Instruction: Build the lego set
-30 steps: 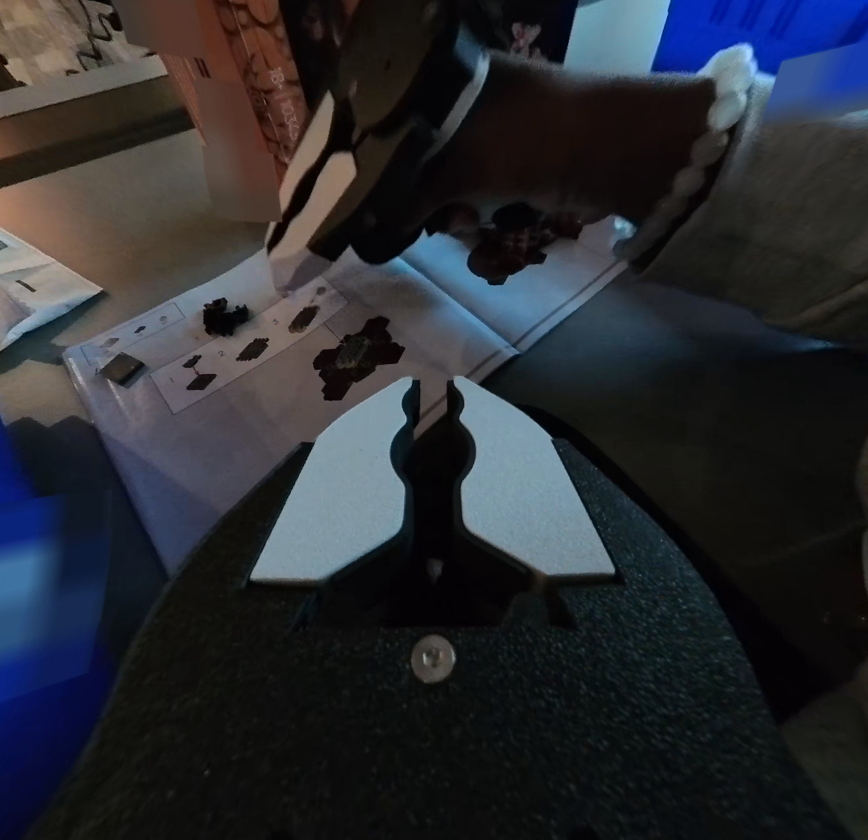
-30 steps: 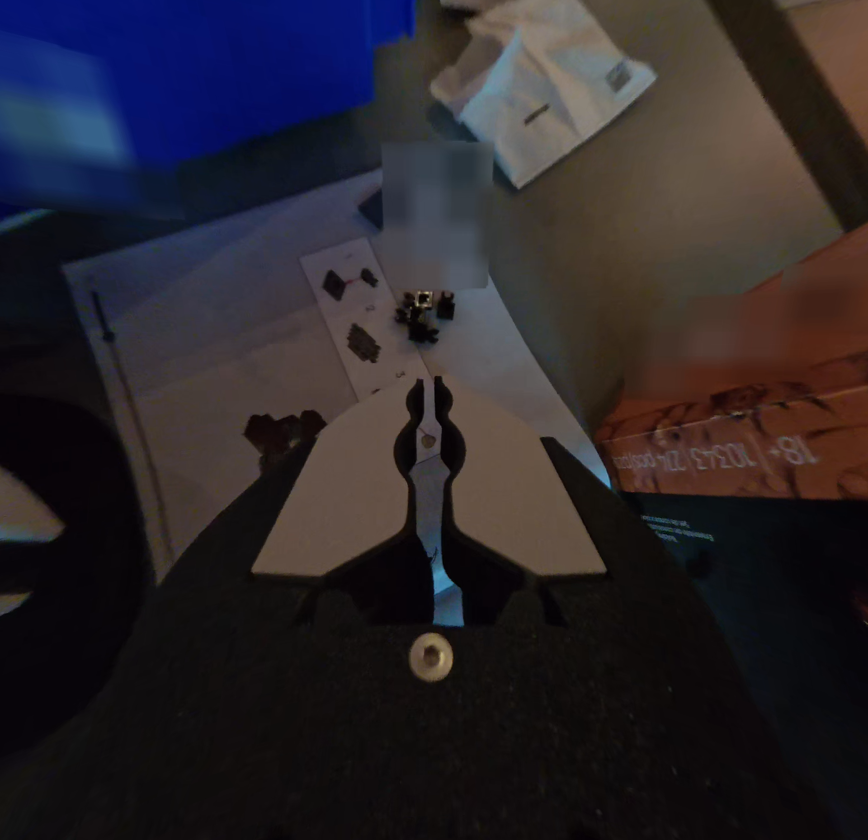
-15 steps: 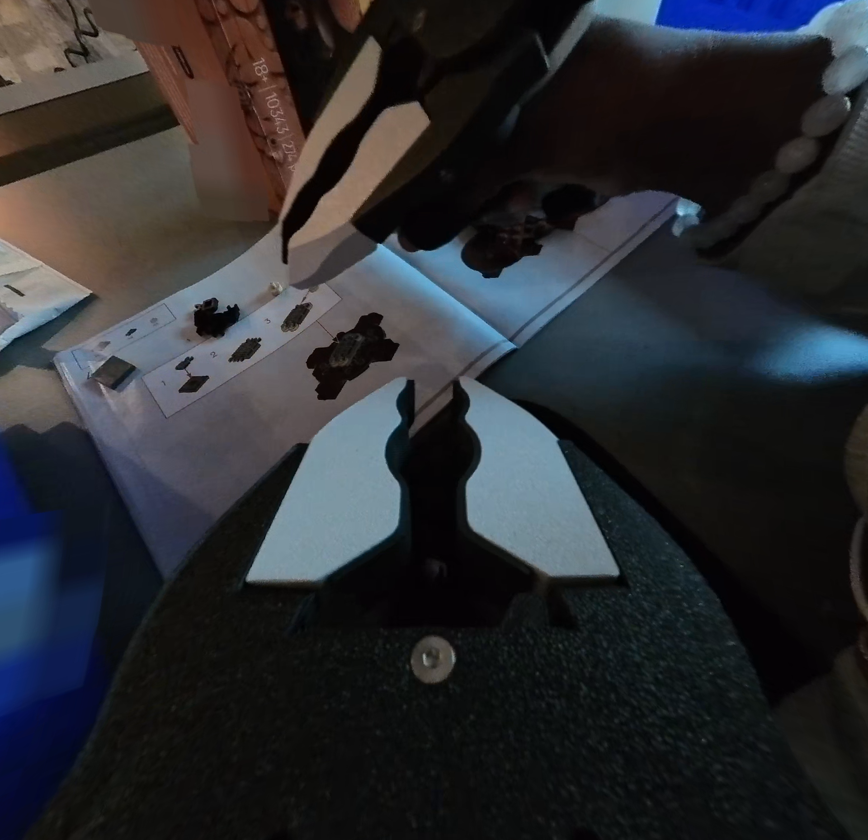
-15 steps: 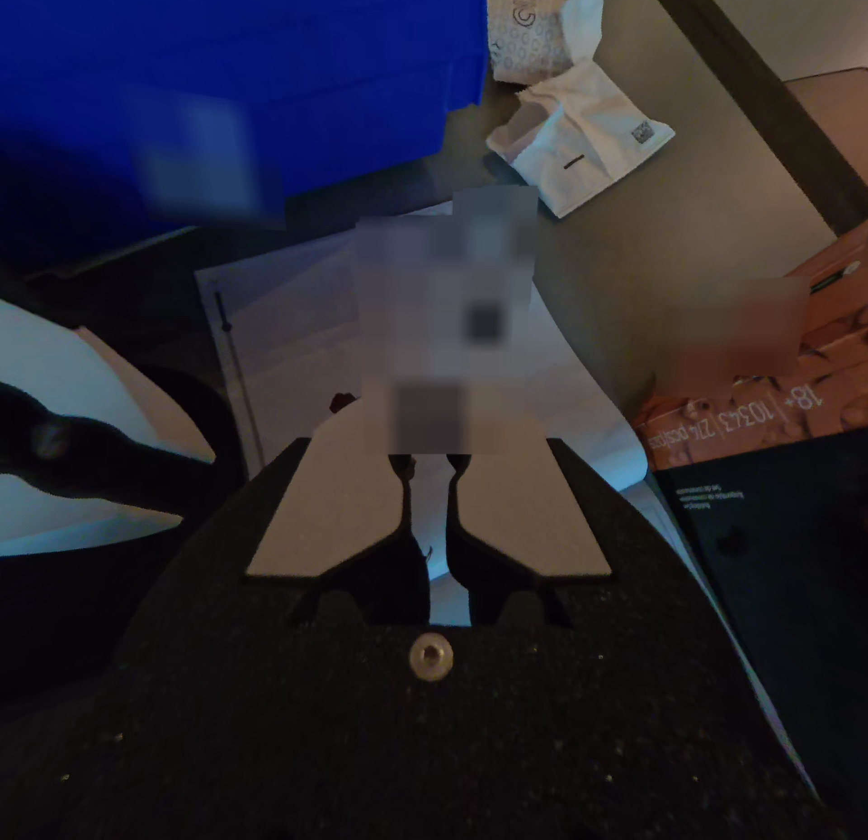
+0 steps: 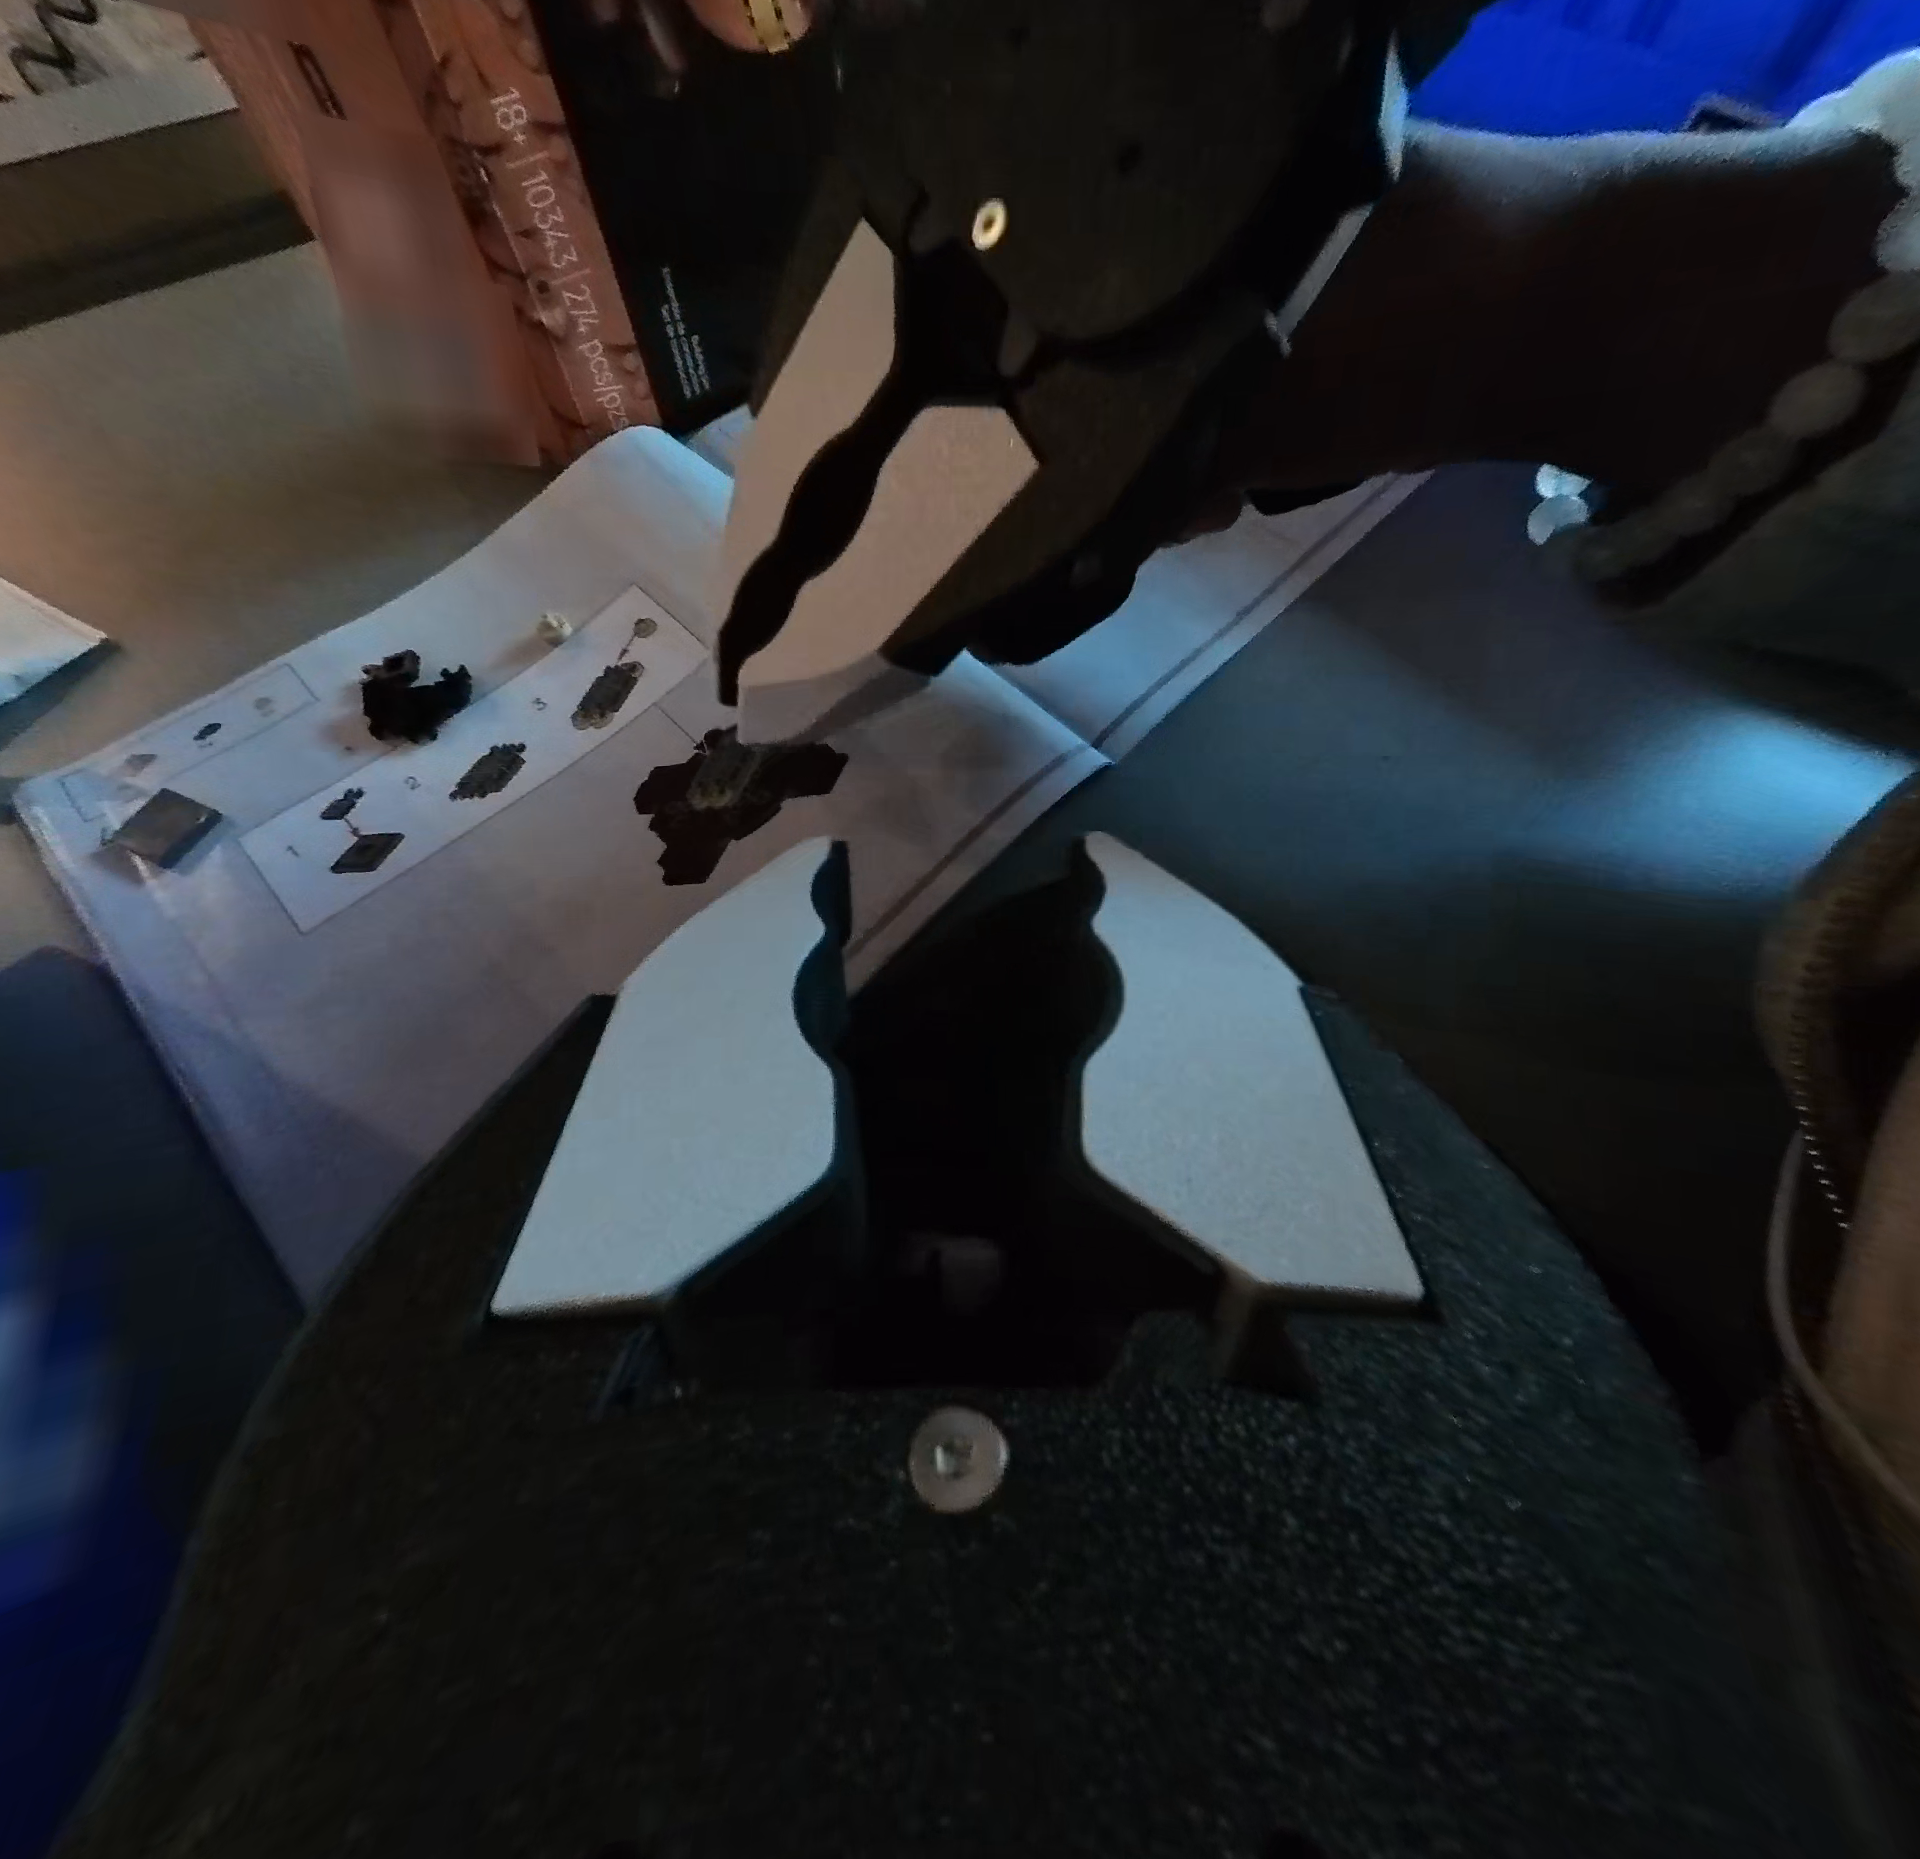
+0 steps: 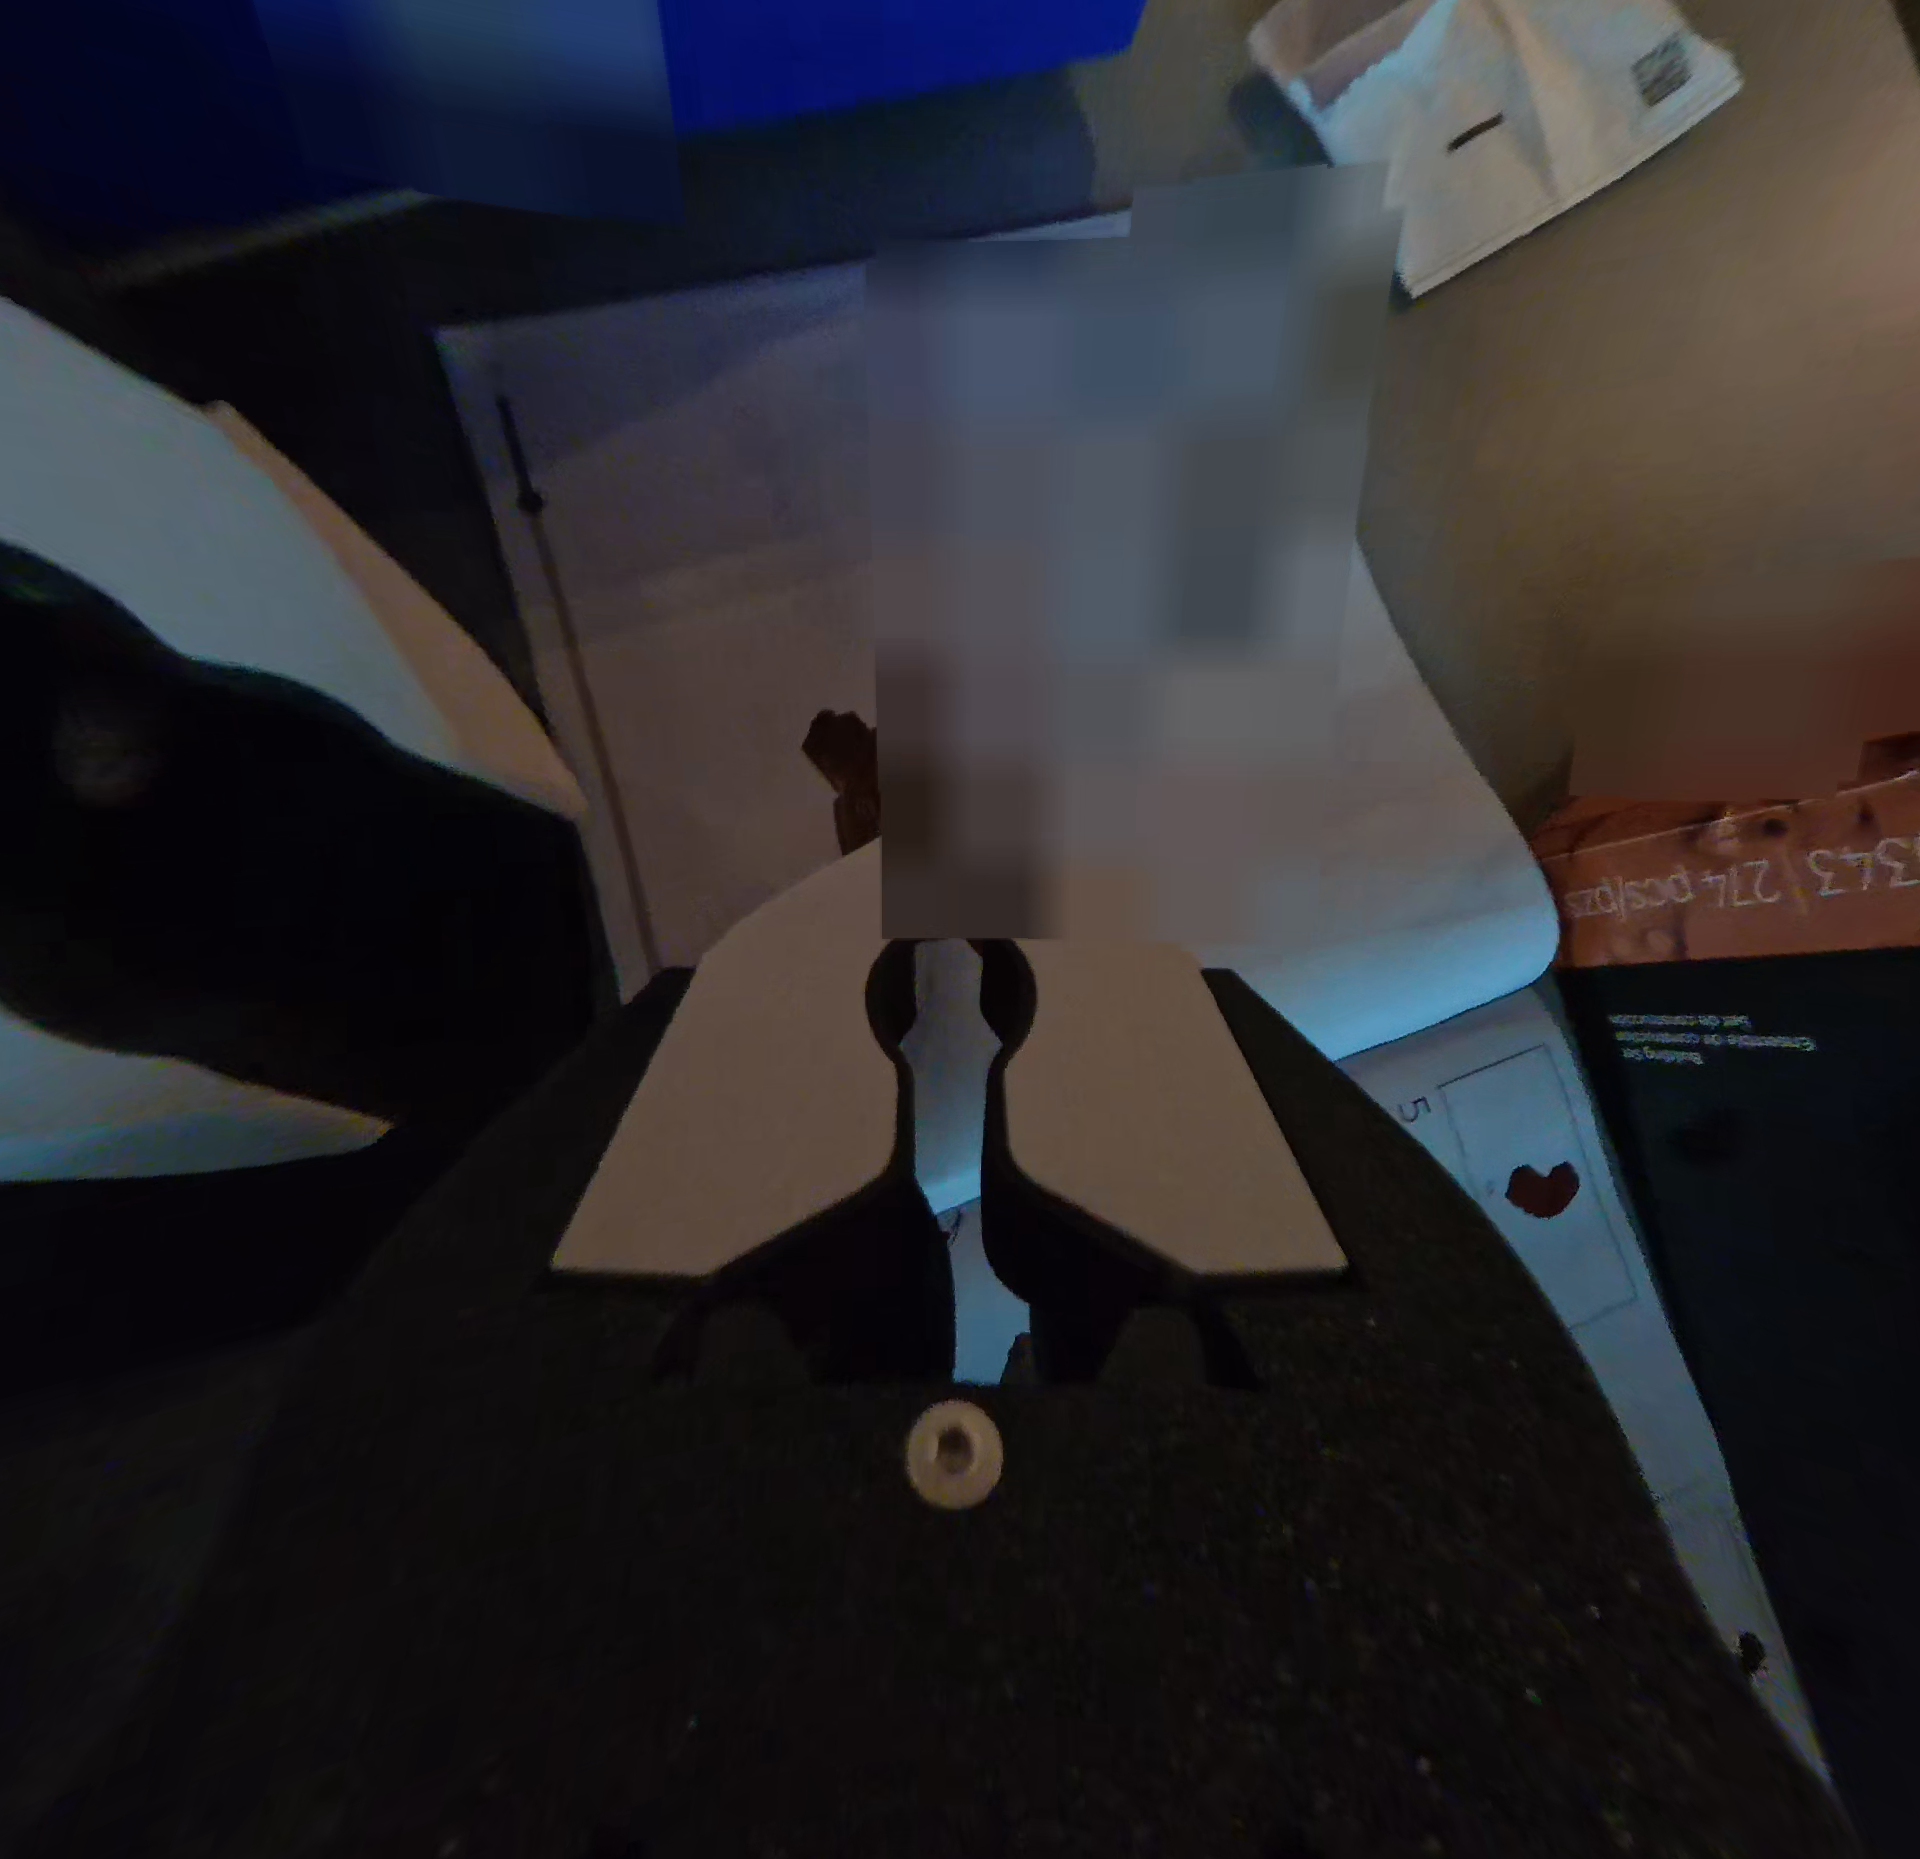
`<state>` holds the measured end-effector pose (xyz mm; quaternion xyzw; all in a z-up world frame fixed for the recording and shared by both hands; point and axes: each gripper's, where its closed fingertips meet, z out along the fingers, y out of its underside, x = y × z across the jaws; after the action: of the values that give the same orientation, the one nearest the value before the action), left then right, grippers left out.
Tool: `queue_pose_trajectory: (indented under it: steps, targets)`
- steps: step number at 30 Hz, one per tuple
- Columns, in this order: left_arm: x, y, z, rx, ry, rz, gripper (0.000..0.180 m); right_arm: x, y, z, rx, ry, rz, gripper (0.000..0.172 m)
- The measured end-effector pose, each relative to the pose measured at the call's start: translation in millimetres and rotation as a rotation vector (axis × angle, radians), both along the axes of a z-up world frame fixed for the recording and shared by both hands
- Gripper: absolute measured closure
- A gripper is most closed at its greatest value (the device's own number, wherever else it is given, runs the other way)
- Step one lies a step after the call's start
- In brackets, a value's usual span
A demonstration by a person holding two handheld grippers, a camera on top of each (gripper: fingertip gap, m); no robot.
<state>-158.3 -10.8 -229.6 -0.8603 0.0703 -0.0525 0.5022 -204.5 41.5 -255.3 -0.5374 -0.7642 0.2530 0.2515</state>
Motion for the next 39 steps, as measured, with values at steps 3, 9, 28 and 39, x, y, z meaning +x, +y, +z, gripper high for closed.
queue_pose_trajectory:
  steps: [3,9,28,39]
  targets:
    - [-0.7,-0.3,2.8,0.018,-0.023,0.001,0.132,1.1,-1.6,-5.5,-0.006,-0.019,0.004,0.167]
    - [-0.1,-0.6,2.1,0.011,-0.038,-0.007,0.134,1.7,-1.3,-11.6,-0.011,-0.04,0.007,0.167]
    - [4.4,-2.4,2.4,0.016,-0.035,-0.045,0.131,42.1,19.9,59.0,0.144,0.09,-0.085,0.161]
    - [3.1,-1.4,-3.5,-0.009,0.103,-0.012,0.135,239.6,109.3,162.9,0.399,0.102,-0.485,0.158]
